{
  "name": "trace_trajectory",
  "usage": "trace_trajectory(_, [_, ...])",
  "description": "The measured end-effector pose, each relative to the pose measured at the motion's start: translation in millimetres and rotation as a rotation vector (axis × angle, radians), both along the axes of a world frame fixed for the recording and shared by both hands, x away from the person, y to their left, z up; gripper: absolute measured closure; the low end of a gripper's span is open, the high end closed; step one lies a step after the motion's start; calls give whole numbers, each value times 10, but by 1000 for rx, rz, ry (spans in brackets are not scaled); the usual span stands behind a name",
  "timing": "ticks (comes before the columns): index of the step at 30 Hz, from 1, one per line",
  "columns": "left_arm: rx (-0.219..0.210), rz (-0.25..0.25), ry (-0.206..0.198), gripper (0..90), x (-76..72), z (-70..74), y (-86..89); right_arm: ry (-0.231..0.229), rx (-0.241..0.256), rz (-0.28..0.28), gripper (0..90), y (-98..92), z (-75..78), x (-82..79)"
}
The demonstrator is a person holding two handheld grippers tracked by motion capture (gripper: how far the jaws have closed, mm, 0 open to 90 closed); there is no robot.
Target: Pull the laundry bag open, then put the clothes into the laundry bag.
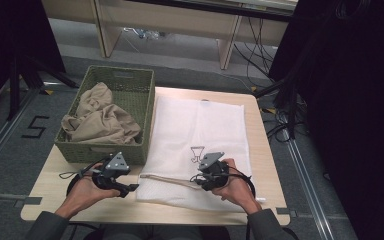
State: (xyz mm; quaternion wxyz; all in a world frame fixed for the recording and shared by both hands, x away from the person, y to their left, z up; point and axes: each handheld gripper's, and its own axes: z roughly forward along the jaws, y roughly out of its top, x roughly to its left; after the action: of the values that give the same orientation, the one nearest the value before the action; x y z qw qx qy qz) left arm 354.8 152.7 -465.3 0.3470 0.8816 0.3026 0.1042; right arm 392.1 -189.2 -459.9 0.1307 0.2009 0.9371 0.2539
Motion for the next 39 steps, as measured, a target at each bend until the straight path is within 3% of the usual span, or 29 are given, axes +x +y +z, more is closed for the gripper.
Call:
trace_trajectory(8, [-84,90,6,270,-132,38,123,19,-20,-13,425,-36,-100,50])
trace_trajectory(15, [-101,135,-18,229,-209,48,167,24,-30,-17,391,-76,-139,75])
trace_trajectory(31, [-104,141,-26,229,-303,67,128,32,-57,-20,396,-66,-171,65])
trace_trajectory(39, [-97,137,-24,229,-310,46,110,52,-78,-3,464,-81,-193,83])
